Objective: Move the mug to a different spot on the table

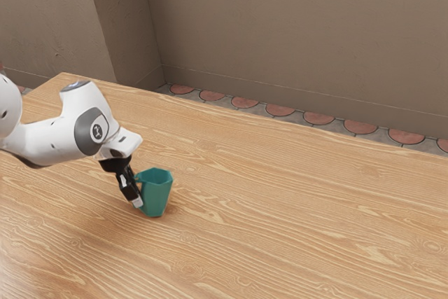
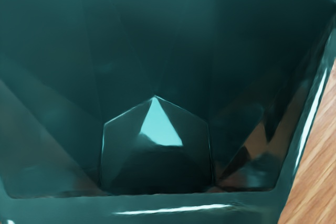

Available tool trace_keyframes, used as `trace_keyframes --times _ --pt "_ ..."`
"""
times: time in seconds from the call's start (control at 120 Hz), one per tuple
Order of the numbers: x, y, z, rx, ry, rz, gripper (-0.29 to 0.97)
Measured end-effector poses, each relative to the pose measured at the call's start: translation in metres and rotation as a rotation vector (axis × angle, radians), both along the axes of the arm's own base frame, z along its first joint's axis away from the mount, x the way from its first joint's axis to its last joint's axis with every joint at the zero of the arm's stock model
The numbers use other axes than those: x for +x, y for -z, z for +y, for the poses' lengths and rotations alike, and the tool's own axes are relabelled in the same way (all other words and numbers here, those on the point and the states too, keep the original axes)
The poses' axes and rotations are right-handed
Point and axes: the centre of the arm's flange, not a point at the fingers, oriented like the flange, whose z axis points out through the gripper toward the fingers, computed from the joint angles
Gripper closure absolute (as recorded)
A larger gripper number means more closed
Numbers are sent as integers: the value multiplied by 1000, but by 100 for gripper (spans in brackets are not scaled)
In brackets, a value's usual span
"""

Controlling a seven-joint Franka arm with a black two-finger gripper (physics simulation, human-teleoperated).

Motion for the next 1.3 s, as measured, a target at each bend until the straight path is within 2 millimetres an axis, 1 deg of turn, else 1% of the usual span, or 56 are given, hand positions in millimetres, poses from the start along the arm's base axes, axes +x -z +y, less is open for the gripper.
trace_keyframes --times 0.108,0.217,0.267,0.35,0.458,0.558,0.633,0.9,0.983,1.067,1.1,1.133,1.167,1.183,1.2,1.225,1.233,1.25,1.275,1.3 --pt "-1 1 -1 -11 2 6 31" --pt "-12 12 -2 -30 -6 35 23" --pt "-20 16 -3 -40 -9 46 20" --pt "-36 12 -3 -60 -19 47 17" --pt "-58 3 -2 -83 -31 33 14" --pt "-69 -2 4 -95 -47 23 12" --pt "-72 -5 6 -97 -51 15 11" --pt "-72 -6 5 -97 -43 10 8" --pt "-73 -11 5 -99 -40 -1 8" --pt "-87 -24 0 -106 -27 -28 7" --pt "-89 -40 -4 -78 16 -38 7" --pt "-83 -66 -5 -36 61 -44 6" --pt "-71 -99 -4 1 84 -45 5" --pt "-61 -123 -5 22 94 -51 5" --pt "-49 -148 -9 44 105 -58 4" --pt "-23 -204 -22 82 127 -90 4" --pt "-16 -221 -28 94 136 -99 4" --pt "1 -263 -45 118 152 -127 3" --pt "19 -315 -70 145 172 -158 3" --pt "27 -356 -94 161 185 -178 3"
